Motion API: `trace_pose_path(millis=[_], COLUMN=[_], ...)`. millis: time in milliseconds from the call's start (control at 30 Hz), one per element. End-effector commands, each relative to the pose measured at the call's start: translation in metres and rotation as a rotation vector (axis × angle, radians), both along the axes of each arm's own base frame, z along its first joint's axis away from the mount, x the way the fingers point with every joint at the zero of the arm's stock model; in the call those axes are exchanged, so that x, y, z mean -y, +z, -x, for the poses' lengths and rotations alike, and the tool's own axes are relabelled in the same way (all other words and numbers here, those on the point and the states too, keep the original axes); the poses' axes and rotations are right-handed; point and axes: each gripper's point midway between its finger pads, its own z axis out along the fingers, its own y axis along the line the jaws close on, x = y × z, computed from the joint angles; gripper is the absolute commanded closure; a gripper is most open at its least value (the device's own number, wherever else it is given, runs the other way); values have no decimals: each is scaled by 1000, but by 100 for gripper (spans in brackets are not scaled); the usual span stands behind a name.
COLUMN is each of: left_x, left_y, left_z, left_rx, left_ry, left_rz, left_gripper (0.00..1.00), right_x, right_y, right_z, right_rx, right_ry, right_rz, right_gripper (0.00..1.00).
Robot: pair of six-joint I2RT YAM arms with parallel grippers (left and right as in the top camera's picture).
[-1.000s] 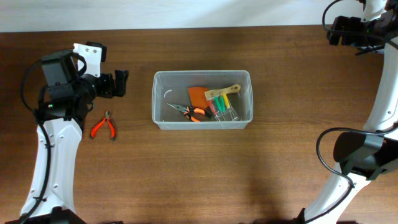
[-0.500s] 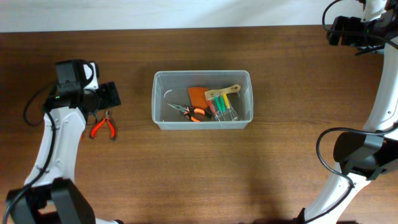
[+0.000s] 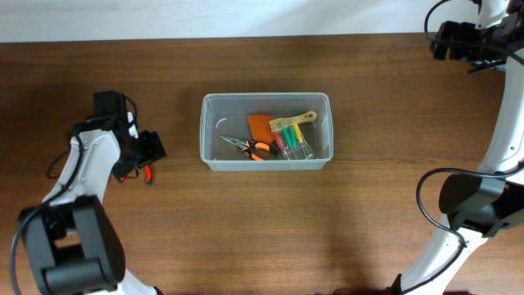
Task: Pack container
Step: 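Retract the right arm and move the left gripper to the small cutters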
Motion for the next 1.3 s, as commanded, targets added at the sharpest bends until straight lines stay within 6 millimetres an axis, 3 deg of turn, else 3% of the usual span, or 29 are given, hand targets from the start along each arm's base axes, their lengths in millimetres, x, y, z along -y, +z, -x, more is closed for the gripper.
trace_pose_path(millis=[0,333,1267], left_x=[-4,-6,-9], left_y=[-21,-58,-60], left_z=[1,0,2], left_rx=[-57,-112,-122], left_ry=[31,34,36], left_rz=[-5,-5,-23], left_gripper=[19,23,50], right_x=[1,1,1], right_y=[-5,-5,-5], right_z=[0,0,0], right_rx=[-12,-12,-12], right_ry=[-11,-11,-11], right_rz=[-12,-12,-12], right_gripper=[2,1,2])
